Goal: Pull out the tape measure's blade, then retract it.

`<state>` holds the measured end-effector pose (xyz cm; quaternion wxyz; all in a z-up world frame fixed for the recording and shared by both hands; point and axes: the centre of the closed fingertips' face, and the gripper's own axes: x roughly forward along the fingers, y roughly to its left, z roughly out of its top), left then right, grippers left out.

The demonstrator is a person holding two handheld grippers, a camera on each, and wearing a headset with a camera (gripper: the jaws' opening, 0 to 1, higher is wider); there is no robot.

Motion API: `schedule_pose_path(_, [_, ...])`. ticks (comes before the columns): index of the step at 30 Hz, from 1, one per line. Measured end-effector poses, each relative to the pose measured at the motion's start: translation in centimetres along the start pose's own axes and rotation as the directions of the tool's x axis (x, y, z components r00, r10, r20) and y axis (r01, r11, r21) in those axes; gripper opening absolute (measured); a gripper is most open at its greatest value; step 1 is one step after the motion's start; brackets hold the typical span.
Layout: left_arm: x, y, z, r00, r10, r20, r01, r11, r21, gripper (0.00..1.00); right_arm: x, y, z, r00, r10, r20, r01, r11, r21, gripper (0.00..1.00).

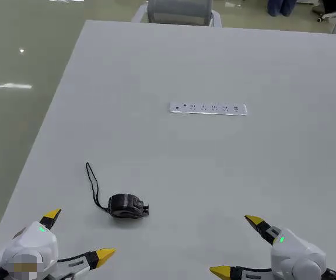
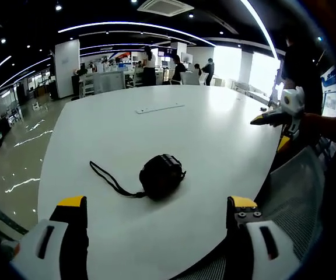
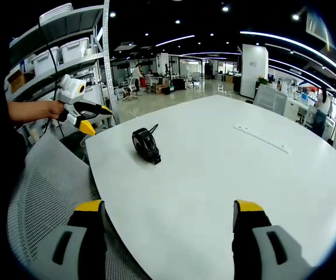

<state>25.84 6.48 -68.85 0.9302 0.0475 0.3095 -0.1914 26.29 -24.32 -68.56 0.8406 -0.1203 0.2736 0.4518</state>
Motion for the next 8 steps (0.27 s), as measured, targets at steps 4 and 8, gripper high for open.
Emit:
schedule_pose_path(4, [0.04, -0.10, 0.03, 1.0000, -0.001, -0.004, 0.001, 1.000, 0.008, 0.99, -0.01, -0.05, -0.09, 1.0000, -0.002, 0.001, 0.002, 1.000, -0.001, 0.92])
schedule_pose_path(8, [0.08, -0.23, 0.06, 1.0000, -0.006, -0.005, 0.006, 1.000, 0.009, 0.99, -0.05, -0.10, -0.18, 1.0000, -0.004, -0.001, 0.004, 1.000, 0.000, 0.92])
